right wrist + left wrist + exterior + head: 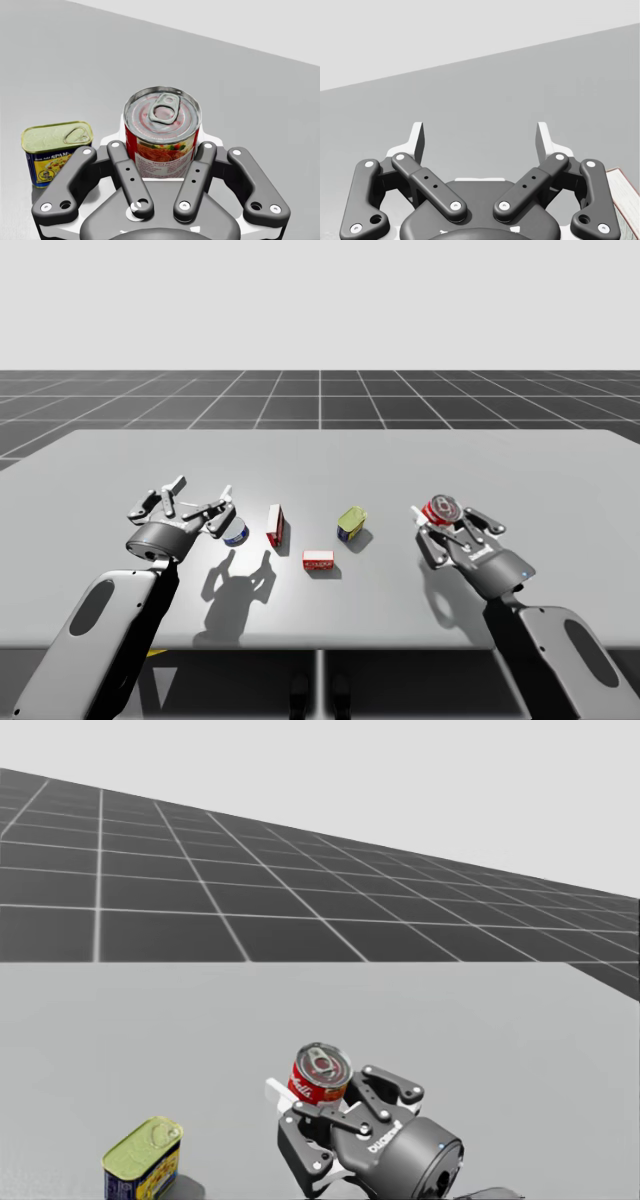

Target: Lift the red soup can off the table.

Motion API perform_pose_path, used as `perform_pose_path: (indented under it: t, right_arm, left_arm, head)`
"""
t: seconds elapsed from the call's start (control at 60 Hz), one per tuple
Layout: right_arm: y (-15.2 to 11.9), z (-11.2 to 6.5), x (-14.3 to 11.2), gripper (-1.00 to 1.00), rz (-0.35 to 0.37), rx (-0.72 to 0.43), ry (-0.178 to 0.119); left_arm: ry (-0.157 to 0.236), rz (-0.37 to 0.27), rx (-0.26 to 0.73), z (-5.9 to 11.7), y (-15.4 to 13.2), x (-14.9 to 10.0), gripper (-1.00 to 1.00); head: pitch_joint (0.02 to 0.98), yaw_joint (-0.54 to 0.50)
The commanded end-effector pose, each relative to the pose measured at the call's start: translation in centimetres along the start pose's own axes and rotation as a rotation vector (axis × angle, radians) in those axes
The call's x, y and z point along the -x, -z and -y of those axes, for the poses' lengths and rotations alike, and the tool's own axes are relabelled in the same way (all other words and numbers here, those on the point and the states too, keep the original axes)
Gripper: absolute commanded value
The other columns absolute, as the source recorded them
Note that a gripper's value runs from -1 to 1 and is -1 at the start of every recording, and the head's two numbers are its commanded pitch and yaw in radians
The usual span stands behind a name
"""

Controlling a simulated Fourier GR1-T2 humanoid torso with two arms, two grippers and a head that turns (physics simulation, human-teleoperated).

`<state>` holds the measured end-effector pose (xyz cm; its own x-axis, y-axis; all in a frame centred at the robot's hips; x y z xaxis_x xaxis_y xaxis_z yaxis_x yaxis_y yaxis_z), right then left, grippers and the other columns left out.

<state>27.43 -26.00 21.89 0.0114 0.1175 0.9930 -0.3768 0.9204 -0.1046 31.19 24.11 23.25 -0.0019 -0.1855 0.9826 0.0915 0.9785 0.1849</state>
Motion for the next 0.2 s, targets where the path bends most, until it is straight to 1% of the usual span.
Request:
perform_pose_path:
  t: [0.017,0.133,0.167,0.2]
  right_arm:
    - [1.0,1.1,-5.8,1.0,0.139,0.123,-0.028]
    - [1.1,0.8,-7.9,1.0,0.185,0.134,-0.043]
    - [1.0,0.7,-8.5,1.0,0.203,0.146,-0.061]
    - [1.0,0.7,-8.9,1.0,0.22,0.153,-0.07]
  left_arm:
    - [0.0,0.0,-0.002,0.0,0.0,0.0,-1.0]
    - [0.001,0.001,-0.002,0.0,0.0,0.0,-1.0]
    - [0.0,0.001,-0.002,0.0,0.0,0.0,-1.0]
    - [0.0,0.002,-0.002,-0.1,0.0,0.0,-1.0]
  head:
    - [0.447,-0.44]
    - [0.449,-0.45]
    - [0.451,-0.45]
    - [0.452,-0.45]
